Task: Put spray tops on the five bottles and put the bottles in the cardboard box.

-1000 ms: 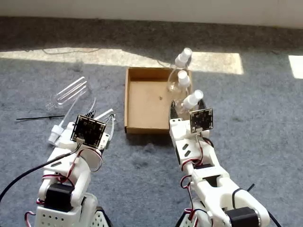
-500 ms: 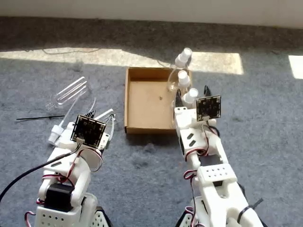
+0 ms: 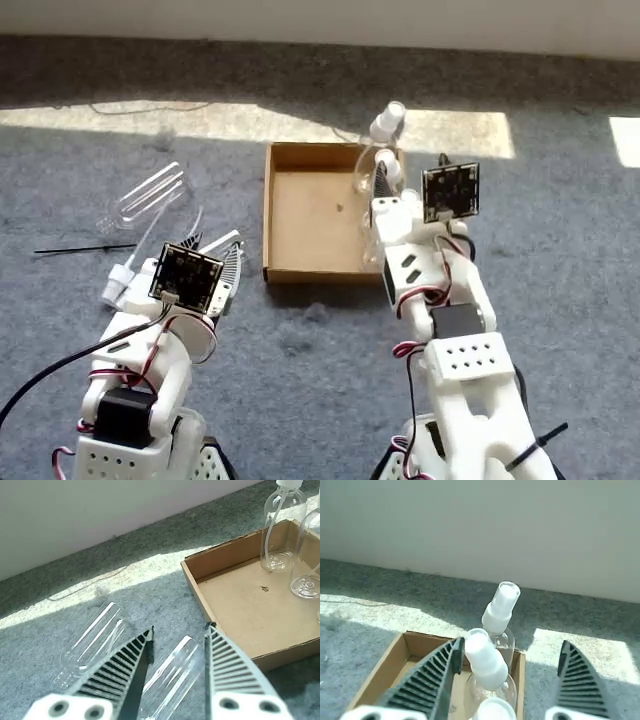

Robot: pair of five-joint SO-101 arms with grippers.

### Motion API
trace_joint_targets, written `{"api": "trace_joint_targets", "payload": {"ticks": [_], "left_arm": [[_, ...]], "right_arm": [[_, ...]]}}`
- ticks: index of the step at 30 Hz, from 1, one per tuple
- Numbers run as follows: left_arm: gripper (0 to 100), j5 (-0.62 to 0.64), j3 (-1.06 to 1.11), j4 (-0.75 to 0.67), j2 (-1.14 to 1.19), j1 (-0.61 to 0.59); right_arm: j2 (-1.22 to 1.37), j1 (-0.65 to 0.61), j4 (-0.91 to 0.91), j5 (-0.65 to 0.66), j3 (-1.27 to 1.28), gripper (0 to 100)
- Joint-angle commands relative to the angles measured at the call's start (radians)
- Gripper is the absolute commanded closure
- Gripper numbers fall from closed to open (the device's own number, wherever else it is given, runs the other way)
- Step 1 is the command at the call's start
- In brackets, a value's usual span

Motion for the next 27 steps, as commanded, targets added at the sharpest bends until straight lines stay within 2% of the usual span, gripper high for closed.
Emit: {"api": "trace_joint_targets", "payload": {"ticks": [1,8,10,14,19,22,27], "left_arm": [[84,-0.003,-0.007,-0.021,-0.015,-0.012],[84,-0.003,-0.013,-0.018,-0.01,-0.016],[84,-0.005,-0.025,-0.023,-0.01,-0.035],[84,-0.003,-0.139,-0.015,0.038,-0.163],[84,-0.008,-0.337,0.055,0.331,-0.328],[84,-0.021,-0.518,0.135,0.538,-0.414],[84,-0.192,-0.797,0.213,0.811,-0.584]], "right_arm": [[-0.03,0.01,0.064,0.009,-0.14,74.9],[-0.028,0.005,0.252,0.006,-0.34,74.9],[-0.028,-0.038,0.318,0.006,-0.374,74.9],[-0.028,-0.196,0.443,0.006,-0.39,74.9],[-0.047,-0.344,0.489,0.005,-0.39,74.9],[-0.081,-0.409,0.504,0.005,-0.295,74.9],[-0.058,-0.515,0.487,0.015,-0.159,74.9]]}}
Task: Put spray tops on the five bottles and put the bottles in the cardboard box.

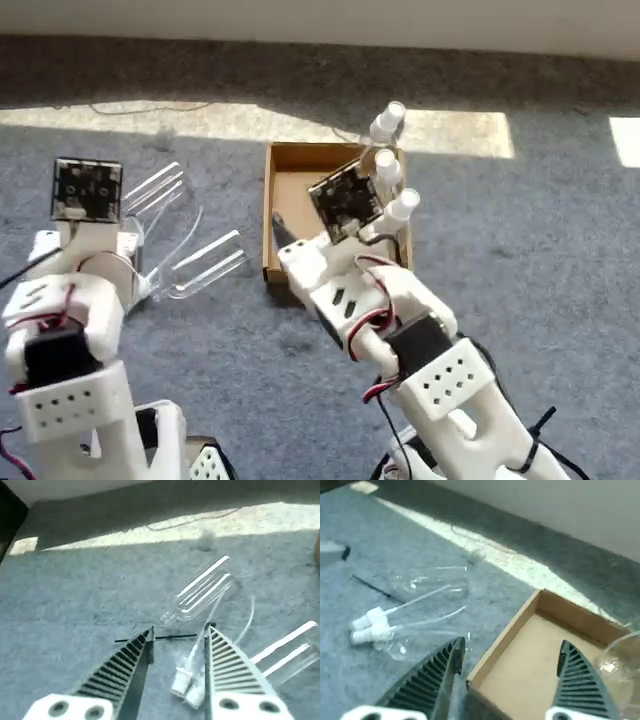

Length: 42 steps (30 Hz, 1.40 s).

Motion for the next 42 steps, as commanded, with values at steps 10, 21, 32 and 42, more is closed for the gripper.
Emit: {"api": "trace_joint_targets", "payload": {"ticks": [10,21,32,42], "left_arm": [[84,-0.167,-0.484,0.018,0.484,-0.335],[83,-0.331,-0.656,0.008,0.717,-0.565],[83,-0.336,-0.653,-0.074,0.817,-0.616],[83,-0.336,-0.653,-0.069,0.816,-0.618]], "right_arm": [[0.533,-0.157,0.137,0.112,-0.375,74.5],[0.858,-0.351,0.136,0.342,-0.593,74.5],[0.897,-0.383,0.13,0.578,-0.599,74.5],[1.061,-0.309,0.054,0.62,-0.714,74.5]]}}
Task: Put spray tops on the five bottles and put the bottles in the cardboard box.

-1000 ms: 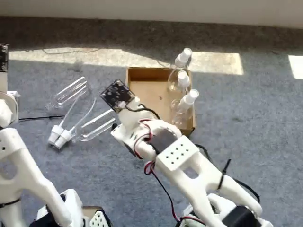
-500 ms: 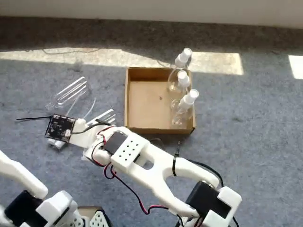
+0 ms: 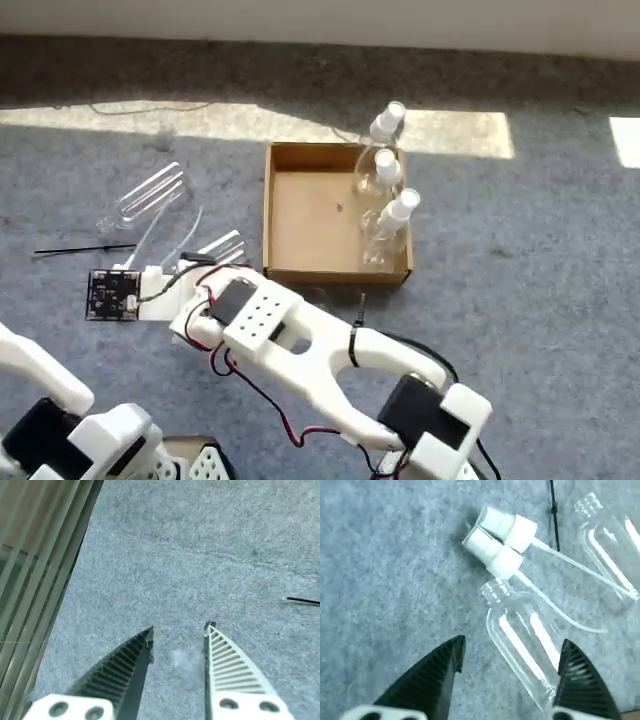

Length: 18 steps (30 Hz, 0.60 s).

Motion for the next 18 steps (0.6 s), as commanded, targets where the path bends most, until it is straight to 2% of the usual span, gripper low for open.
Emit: {"api": "trace_joint_targets", "payload": {"ticks": [1,18], "left_arm": [[83,-0.005,-0.05,-0.014,-0.008,-0.005],[83,-0.006,-0.048,-0.012,-0.007,-0.001]], "right_arm": [[0.073,0.048,-0.019,0.012,-0.124,74.5],[0.318,0.076,-0.022,0.011,-0.282,74.9]]}}
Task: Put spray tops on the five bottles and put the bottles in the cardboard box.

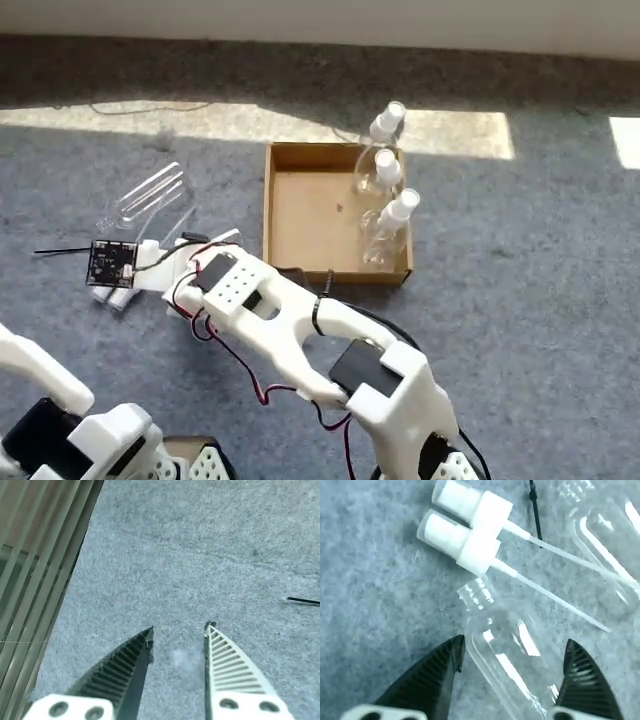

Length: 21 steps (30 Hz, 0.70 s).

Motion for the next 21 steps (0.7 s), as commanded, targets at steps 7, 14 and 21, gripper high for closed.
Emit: {"api": "trace_joint_targets", "payload": {"ticks": [7,14,21], "left_arm": [[83,-0.006,-0.048,-0.012,-0.007,0.001],[83,-0.006,-0.048,-0.012,-0.01,-0.005],[83,-0.006,-0.048,-0.012,-0.012,-0.005]], "right_arm": [[-0.001,0.018,0.001,0.003,-0.028,81.0],[-0.004,-0.008,0.002,0.003,-0.024,97.4],[-0.005,-0.048,0.154,0.002,-0.031,99.5]]}}
